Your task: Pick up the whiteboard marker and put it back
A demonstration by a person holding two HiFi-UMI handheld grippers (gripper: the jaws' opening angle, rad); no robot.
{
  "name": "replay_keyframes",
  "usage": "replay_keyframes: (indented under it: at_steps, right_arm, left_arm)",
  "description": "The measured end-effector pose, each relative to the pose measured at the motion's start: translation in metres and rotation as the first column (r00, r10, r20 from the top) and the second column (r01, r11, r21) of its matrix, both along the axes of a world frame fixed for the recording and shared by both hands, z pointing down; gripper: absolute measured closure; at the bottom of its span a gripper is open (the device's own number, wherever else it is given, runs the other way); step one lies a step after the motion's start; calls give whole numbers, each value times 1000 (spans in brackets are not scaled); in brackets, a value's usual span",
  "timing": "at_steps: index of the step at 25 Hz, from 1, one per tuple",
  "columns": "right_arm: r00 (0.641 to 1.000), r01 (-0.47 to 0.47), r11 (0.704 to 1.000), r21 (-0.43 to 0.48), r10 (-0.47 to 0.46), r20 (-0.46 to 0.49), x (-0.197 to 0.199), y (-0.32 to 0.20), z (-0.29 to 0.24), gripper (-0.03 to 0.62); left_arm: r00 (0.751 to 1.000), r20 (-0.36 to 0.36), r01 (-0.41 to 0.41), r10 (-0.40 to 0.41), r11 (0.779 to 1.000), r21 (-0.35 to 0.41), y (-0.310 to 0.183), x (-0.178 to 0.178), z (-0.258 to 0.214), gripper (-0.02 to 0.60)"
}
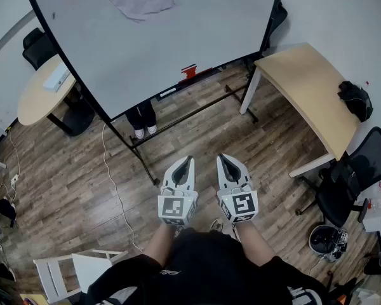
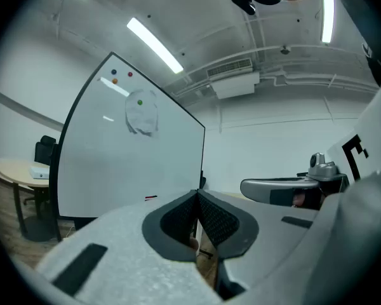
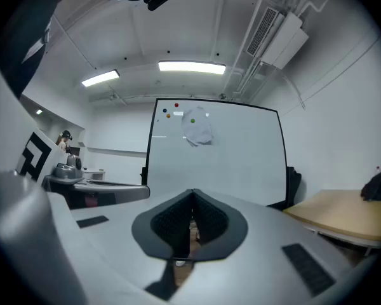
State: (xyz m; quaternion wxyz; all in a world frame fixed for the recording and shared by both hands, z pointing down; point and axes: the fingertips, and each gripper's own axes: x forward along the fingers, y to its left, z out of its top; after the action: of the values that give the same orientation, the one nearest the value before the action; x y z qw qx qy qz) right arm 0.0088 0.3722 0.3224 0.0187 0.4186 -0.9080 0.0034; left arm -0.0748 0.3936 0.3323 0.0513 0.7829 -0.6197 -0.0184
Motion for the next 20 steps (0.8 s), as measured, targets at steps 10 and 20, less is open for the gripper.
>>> replay_keyframes:
  at_steps: [10, 20]
  right_arm:
    - [1000, 12, 1000, 2, -13, 22, -24, -3, 4, 592]
    - [1000, -28, 1000, 1, 28, -6, -69, 6, 13, 592]
  left_arm:
    - [1000, -2, -1, 1, 1000, 13, -2, -19, 2, 575]
    - [999, -12, -33, 33, 999, -13, 7, -67, 15, 575]
